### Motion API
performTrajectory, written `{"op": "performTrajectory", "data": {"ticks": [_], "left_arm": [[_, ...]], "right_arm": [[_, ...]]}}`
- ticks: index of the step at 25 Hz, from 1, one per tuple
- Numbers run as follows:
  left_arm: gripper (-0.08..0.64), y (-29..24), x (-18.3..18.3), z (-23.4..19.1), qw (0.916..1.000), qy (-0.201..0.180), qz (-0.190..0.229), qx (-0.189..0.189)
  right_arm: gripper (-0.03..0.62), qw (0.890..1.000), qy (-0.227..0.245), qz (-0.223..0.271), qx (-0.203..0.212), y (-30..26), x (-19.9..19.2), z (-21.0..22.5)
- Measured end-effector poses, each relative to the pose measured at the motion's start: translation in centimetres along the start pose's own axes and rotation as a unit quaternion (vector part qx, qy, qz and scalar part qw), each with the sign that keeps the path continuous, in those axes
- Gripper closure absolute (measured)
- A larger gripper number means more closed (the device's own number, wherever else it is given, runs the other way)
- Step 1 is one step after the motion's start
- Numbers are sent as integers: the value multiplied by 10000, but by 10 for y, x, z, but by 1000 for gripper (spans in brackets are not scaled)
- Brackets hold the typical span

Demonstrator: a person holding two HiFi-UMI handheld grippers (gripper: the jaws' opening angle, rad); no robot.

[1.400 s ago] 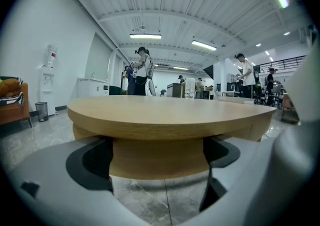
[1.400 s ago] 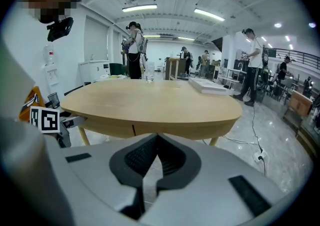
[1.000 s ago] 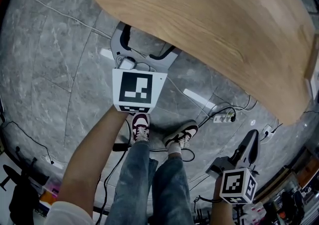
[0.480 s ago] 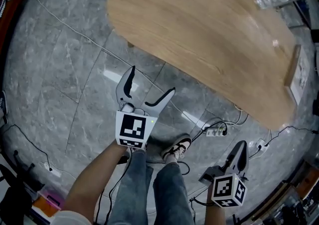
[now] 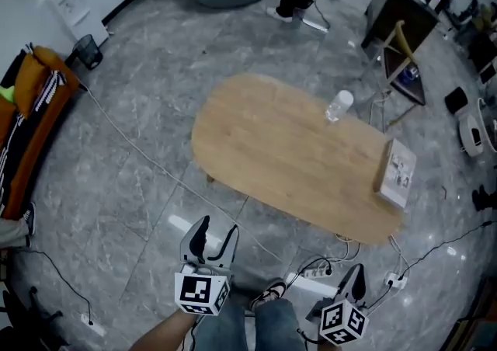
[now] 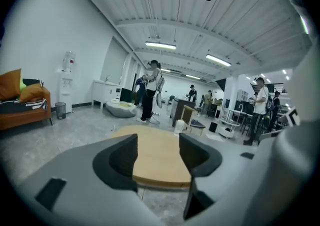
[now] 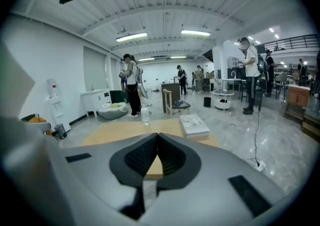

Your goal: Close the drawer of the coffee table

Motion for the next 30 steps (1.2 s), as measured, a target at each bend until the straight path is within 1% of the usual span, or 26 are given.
{"op": "performTrajectory", "data": {"ticks": [3, 6, 8, 12, 14, 17, 21, 24, 27, 30], "left_arm": [[345, 29, 59, 27, 9995, 62, 300, 25], [416, 39, 109, 48, 9986, 41, 512, -99], [466, 46, 133, 64, 9985, -75, 505, -209], [551, 59, 167, 91, 9981, -195, 411, -420], [563, 58, 186, 97, 9972, -307, 461, -511], [563, 53, 220, 109, 9945, -460, 621, -701], [563, 50, 270, 119, 9885, -588, 1032, -937], [563, 49, 299, 119, 9845, -533, 1295, -1053], [563, 48, 310, 115, 9843, -601, 1265, -1075], [563, 46, 305, 105, 9859, -638, 1127, -1061]], "right_arm": [[592, 9984, 232, 438, 277, 19, 54, 1], [592, 9945, 346, 931, 327, 31, 105, 4], [592, 9924, 331, 1093, 463, 42, 135, 8], [592, 9875, 262, 1195, 990, 60, 190, 12], [592, 9844, 177, 1297, 1172, 65, 217, 12], [592, 9790, 119, 1577, 1285, 79, 253, 21], [592, 9723, 193, 1960, 1258, 106, 279, 42], [592, 9739, 217, 2039, 970, 125, 278, 65], [592, 9775, 61, 2016, 614, 139, 268, 85], [592, 9758, -84, 2164, 294, 148, 267, 93]]}}
Point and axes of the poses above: the fingertips, and each gripper's own axes: y backward along the fingers, z to its right, x out of its top, the point moved 3 cm from there along y, backward along the fingers, and after that the axes turned 2 degrees about x, right-handed, at the moved point
